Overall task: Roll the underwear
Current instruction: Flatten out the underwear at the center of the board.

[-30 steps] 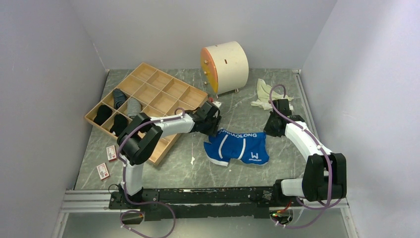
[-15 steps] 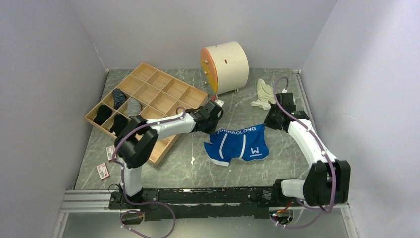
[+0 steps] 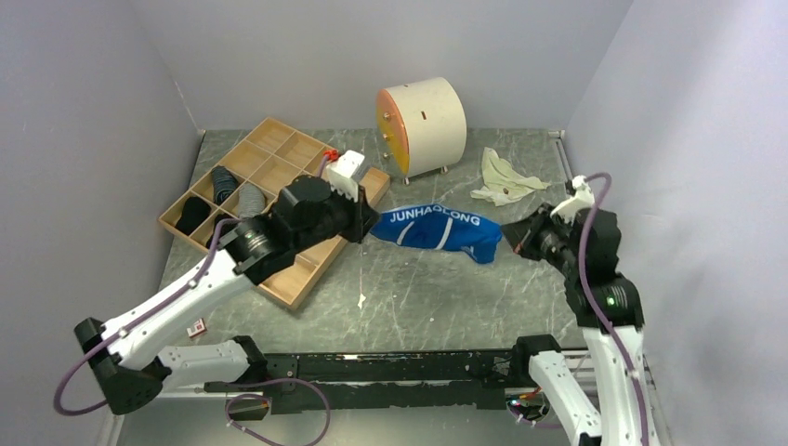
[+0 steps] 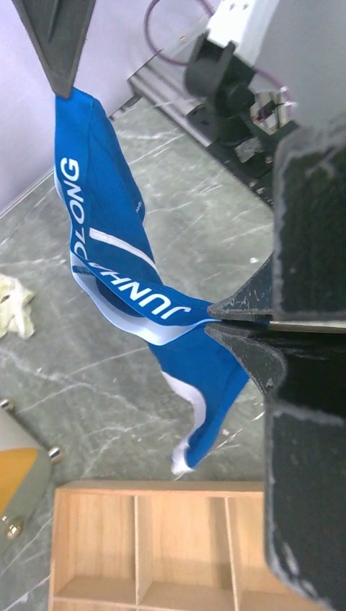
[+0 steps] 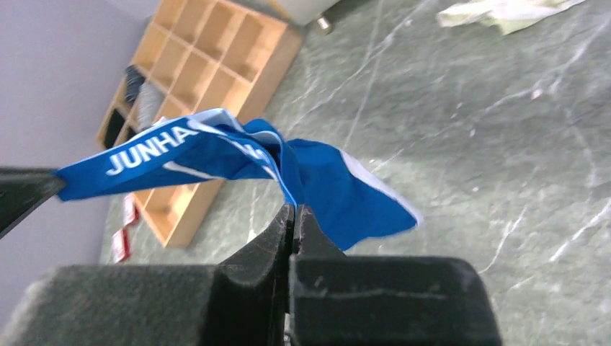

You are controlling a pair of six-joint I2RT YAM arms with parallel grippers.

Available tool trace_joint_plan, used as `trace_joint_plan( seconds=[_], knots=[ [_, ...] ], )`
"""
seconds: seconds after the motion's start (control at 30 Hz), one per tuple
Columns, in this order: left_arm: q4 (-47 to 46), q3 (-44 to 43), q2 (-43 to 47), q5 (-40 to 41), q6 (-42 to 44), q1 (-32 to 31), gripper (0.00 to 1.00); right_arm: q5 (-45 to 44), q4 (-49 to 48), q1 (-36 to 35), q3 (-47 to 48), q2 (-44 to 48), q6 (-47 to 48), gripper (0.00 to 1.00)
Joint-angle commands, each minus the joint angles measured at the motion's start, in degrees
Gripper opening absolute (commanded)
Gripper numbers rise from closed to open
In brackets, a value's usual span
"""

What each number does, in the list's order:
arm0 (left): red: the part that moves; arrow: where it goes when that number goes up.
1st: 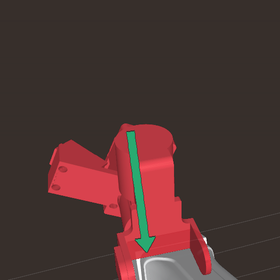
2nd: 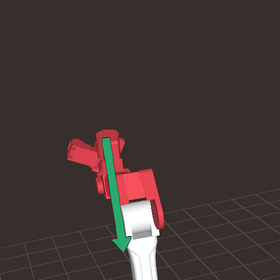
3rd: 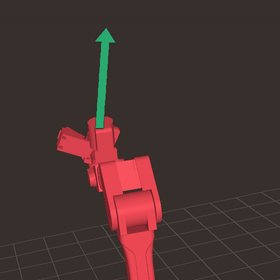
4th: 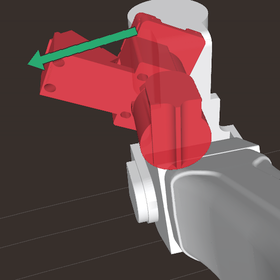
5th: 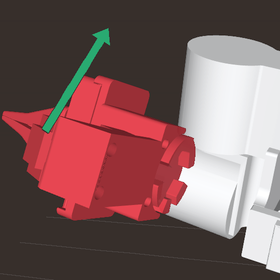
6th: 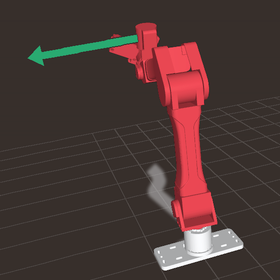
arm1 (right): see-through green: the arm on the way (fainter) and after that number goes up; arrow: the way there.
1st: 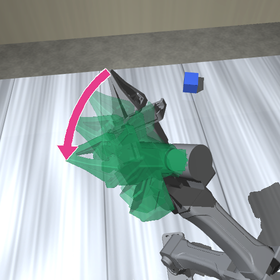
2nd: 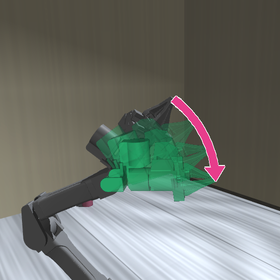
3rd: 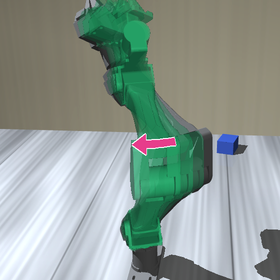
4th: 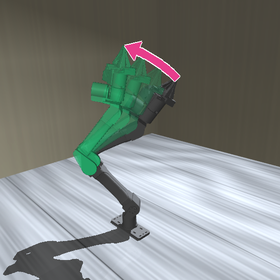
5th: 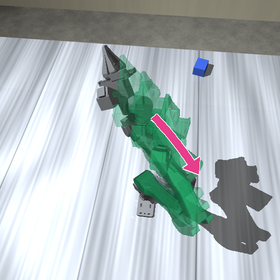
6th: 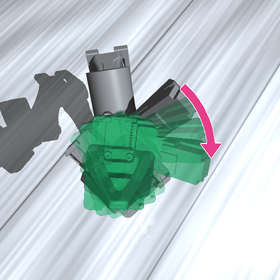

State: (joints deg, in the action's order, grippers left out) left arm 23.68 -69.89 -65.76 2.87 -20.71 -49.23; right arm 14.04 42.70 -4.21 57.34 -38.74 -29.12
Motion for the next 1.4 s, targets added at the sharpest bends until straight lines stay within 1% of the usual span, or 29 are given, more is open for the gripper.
trace_joint_plan(
  seconds=[0.0,0.1,0.17,0.2,0.27,0.33,0.37,0.43,0.47,0.57,0.63,0.73,0.8,0.83,0.97,1.03,1.07,1.1,1.17,1.2,1.23,1.3,1.33,1.37],
  knots=[
    [9.05,1.28,4.05,-3.86,-2.02,-1.96,0.05,8.12,8.87,0.23,4.59,6.47,-0.13,0.00],
    [11.60,1.15,6.30,-6.39,-4.57,-2.48,0.05,9.24,14.04,0.16,8.59,7.94,0.24,0.00],
    [11.76,1.08,6.17,-7.72,-6.05,-2.58,0.05,7.71,16.15,0.11,10.09,7.07,0.47,0.00],
    [11.77,1.15,5.20,-6.90,-6.37,-2.54,0.05,5.89,16.60,0.13,9.73,6.39,0.62,0.00],
    [11.38,0.59,1.34,-4.41,-6.61,-2.53,0.05,0.69,15.60,0.05,5.65,2.90,-0.27,0.00],
    [9.47,-0.25,-4.93,-3.03,-6.04,-2.55,0.05,-4.33,11.68,0.15,-0.35,-2.05,-2.22,0.00],
    [8.98,-1.35,-8.99,-0.05,-5.92,-2.49,0.05,-6.86,9.13,0.16,-2.77,-4.71,-4.40,0.00],
    [6.45,-3.64,-18.12,2.91,-4.94,-1.88,0.05,-8.56,2.24,0.16,-6.19,-9.87,-5.47,0.00],
    [5.46,-5.16,-22.09,4.70,-4.77,-1.28,0.05,-11.08,-1.08,0.15,-7.52,-12.53,-6.99,0.00],
    [-1.49,-6.78,-32.11,2.46,-4.44,2.26,0.05,-16.35,-11.62,0.35,-9.26,-20.99,-6.12,0.01],
    [-4.64,-7.87,-37.35,2.67,-4.21,3.85,0.05,-17.24,-17.82,1.21,-9.74,-27.48,-4.48,0.01],
    [-7.58,-10.99,-43.91,0.90,-2.95,6.30,0.05,-16.70,-22.15,2.77,-7.48,-37.59,-2.63,0.02],
    [-8.35,-13.60,-47.27,0.10,-1.86,7.47,0.05,-14.63,-23.25,3.89,-5.08,-43.05,-2.04,0.02],
    [-8.43,-14.89,-48.64,0.07,-1.27,7.94,0.05,-14.35,-23.79,3.94,-4.30,-44.93,-1.73,0.03],
    [-7.62,-19.72,-52.46,-0.95,0.98,10.07,0.05,-14.35,-25.64,6.33,-2.47,-49.91,-1.16,0.09],
    [-7.23,-21.51,-54.20,-2.29,2.31,10.81,0.05,-14.86,-26.02,6.98,-1.61,-51.85,-0.67,0.14],
    [-6.50,-22.55,-55.20,-2.34,2.79,11.03,0.09,-14.43,-26.01,7.40,-1.01,-52.79,-0.45,0.18],
    [-5.13,-23.58,-56.01,-2.35,3.18,11.05,0.19,-12.98,-25.91,7.90,-0.27,-53.60,0.04,0.24],
    [-2.91,-24.42,-56.03,-2.35,3.80,11.01,0.37,-11.23,-23.80,8.40,1.83,-54.84,1.14,0.43],
    [-3.44,-23.47,-54.97,-2.35,3.97,11.01,0.48,-10.89,-22.59,8.42,2.70,-54.80,1.62,0.51],
    [-4.36,-21.92,-53.41,-2.35,3.98,11.00,0.55,-10.43,-21.66,8.43,2.99,-54.10,1.97,0.57],
    [-6.87,-18.57,-49.84,-3.50,4.09,11.00,0.71,-9.45,-19.71,8.43,2.40,-51.30,2.13,0.62],
    [-6.94,-17.44,-48.20,-3.97,4.05,11.04,0.75,-8.72,-18.97,8.43,1.70,-49.65,2.25,0.64],
    [-6.15,-16.75,-46.74,-4.76,4.08,11.01,0.76,-8.20,-17.97,8.43,0.87,-47.96,2.57,0.66]
  ],
)
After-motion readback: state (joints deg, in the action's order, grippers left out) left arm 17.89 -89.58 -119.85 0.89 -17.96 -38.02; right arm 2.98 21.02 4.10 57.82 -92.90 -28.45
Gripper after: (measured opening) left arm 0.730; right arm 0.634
